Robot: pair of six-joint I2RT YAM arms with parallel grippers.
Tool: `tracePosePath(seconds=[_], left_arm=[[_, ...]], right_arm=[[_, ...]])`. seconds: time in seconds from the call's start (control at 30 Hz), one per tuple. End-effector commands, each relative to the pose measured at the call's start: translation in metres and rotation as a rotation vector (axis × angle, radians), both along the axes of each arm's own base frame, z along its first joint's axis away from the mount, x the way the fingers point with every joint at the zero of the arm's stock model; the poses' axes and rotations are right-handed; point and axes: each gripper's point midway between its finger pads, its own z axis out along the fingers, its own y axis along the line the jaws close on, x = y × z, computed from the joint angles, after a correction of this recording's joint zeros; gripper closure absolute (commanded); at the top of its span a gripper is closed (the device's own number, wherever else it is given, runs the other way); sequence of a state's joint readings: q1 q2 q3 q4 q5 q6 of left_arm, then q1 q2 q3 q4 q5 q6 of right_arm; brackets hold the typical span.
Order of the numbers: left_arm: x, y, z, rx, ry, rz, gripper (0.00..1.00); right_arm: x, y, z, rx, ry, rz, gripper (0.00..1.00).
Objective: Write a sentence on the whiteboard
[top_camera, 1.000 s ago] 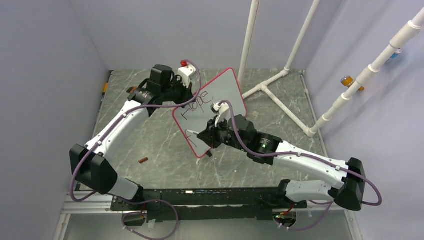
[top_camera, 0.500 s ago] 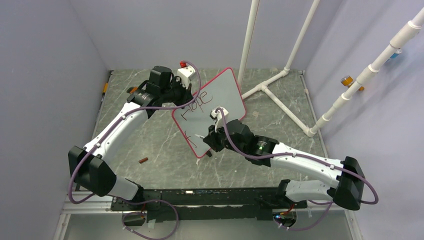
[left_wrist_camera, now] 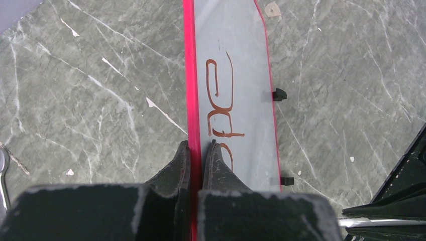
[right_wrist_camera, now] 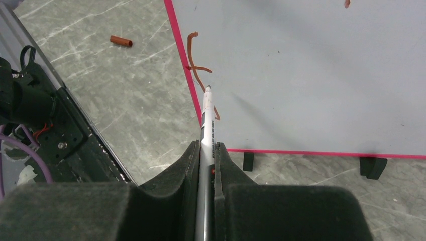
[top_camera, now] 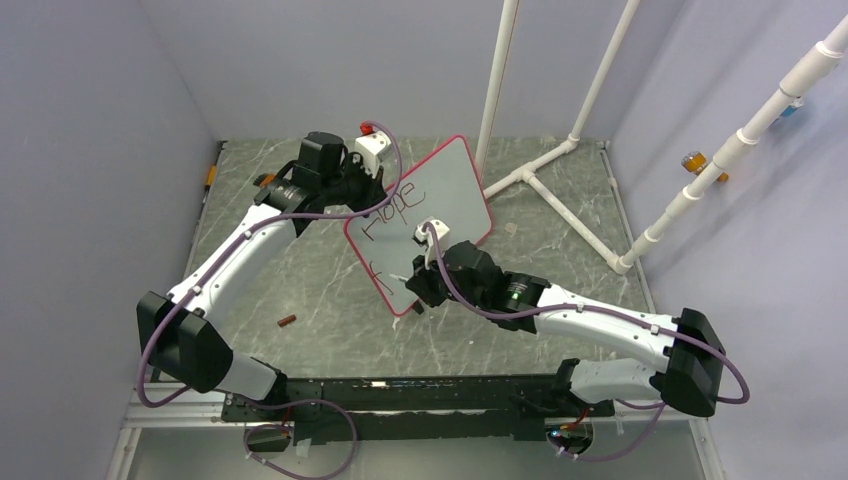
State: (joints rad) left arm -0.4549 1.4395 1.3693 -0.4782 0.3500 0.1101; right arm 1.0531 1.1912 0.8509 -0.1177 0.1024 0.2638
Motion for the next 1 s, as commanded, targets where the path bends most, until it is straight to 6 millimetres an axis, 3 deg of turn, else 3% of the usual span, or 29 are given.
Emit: tracePosePath(seconds=[0.0,0.4,0.97], left_arm=[[0.007,0.022,-0.024,0.158,-0.029,0.02,1.0],[0.004,0.017,-0.025,0.142,-0.007,-0.004,1.0],[0.002,0.018,-0.022,0.138,-0.015,-0.009,1.0]], right_arm=[[0.007,0.008,0.015,0.039,-0.056,0.013,1.0],[0.01,0.016,0.015,0.037,-0.061,0.029,1.0],[0.032,0.028,0.03,0.054,-0.082,-0.044,1.0]])
